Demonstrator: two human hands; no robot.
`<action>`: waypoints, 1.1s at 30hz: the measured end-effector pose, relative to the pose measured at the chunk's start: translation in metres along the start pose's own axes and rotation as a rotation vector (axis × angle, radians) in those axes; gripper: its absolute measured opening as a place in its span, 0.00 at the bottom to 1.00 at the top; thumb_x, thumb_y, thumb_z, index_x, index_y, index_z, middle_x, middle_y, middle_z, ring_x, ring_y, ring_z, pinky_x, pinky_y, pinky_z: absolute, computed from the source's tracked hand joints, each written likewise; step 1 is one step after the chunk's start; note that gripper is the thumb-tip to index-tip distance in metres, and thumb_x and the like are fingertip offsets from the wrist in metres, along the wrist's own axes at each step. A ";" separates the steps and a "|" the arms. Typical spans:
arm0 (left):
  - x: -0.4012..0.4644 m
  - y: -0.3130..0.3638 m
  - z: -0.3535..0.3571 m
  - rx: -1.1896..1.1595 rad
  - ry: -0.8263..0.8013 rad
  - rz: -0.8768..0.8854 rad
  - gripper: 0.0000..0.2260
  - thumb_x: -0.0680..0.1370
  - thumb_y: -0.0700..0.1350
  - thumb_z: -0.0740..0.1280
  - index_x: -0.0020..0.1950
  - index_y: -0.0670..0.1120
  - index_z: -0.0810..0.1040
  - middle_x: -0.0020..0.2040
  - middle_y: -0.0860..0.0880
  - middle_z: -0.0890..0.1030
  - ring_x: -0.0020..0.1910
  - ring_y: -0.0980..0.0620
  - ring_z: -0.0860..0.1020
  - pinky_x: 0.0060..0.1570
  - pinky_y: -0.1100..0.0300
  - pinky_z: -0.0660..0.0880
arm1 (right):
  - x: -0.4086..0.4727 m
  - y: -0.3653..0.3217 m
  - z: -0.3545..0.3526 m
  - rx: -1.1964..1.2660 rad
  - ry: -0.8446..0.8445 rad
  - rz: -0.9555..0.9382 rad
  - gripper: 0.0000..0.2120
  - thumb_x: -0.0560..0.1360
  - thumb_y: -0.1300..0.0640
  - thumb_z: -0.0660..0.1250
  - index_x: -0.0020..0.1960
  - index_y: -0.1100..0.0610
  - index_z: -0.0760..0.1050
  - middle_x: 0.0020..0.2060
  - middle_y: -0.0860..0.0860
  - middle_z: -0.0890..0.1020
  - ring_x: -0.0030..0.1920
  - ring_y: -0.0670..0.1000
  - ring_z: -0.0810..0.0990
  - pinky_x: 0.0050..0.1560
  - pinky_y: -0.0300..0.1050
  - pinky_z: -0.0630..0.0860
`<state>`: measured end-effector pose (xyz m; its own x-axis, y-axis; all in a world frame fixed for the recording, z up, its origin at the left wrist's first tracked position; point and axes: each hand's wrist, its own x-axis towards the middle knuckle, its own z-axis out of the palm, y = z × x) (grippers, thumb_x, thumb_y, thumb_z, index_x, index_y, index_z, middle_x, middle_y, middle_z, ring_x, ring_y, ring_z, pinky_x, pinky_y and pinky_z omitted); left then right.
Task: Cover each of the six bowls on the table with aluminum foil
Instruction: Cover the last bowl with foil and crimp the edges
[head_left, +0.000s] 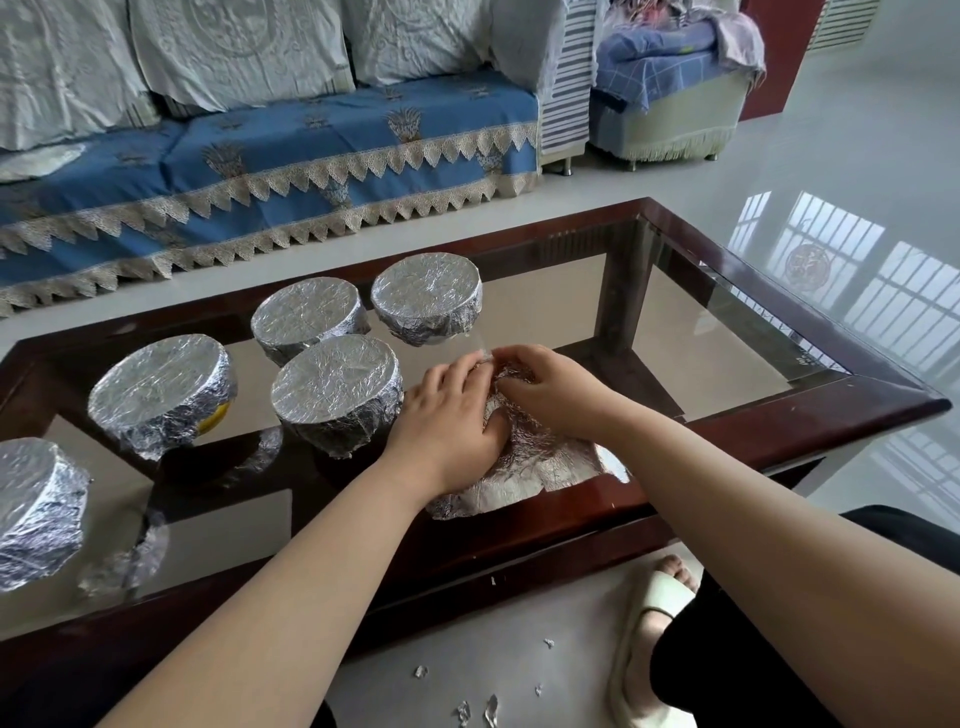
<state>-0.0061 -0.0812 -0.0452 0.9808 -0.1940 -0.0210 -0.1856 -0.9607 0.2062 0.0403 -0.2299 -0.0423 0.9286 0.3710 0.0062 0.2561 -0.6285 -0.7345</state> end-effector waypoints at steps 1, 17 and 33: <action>0.000 0.000 0.000 -0.010 0.009 0.000 0.28 0.81 0.56 0.51 0.80 0.48 0.54 0.81 0.51 0.53 0.78 0.49 0.51 0.75 0.49 0.51 | 0.000 0.000 0.002 0.011 0.028 0.012 0.19 0.78 0.55 0.63 0.69 0.53 0.72 0.64 0.50 0.77 0.64 0.48 0.74 0.62 0.38 0.67; 0.001 -0.005 0.005 -0.002 0.030 0.013 0.25 0.84 0.56 0.48 0.81 0.52 0.54 0.81 0.51 0.52 0.78 0.48 0.51 0.75 0.47 0.52 | -0.042 0.020 -0.010 -0.126 -0.125 -0.121 0.41 0.61 0.24 0.61 0.71 0.39 0.64 0.77 0.40 0.49 0.75 0.49 0.59 0.73 0.52 0.61; -0.016 -0.021 0.018 -0.393 0.264 0.095 0.42 0.73 0.77 0.47 0.76 0.51 0.67 0.79 0.49 0.61 0.77 0.51 0.59 0.74 0.51 0.57 | -0.051 0.029 0.002 -0.220 -0.019 -0.260 0.42 0.58 0.23 0.64 0.67 0.42 0.71 0.75 0.42 0.59 0.73 0.47 0.62 0.70 0.49 0.67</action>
<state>-0.0193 -0.0611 -0.0671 0.9519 -0.1711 0.2541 -0.2878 -0.7836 0.5506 0.0002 -0.2655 -0.0658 0.8198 0.5499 0.1596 0.5375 -0.6430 -0.5456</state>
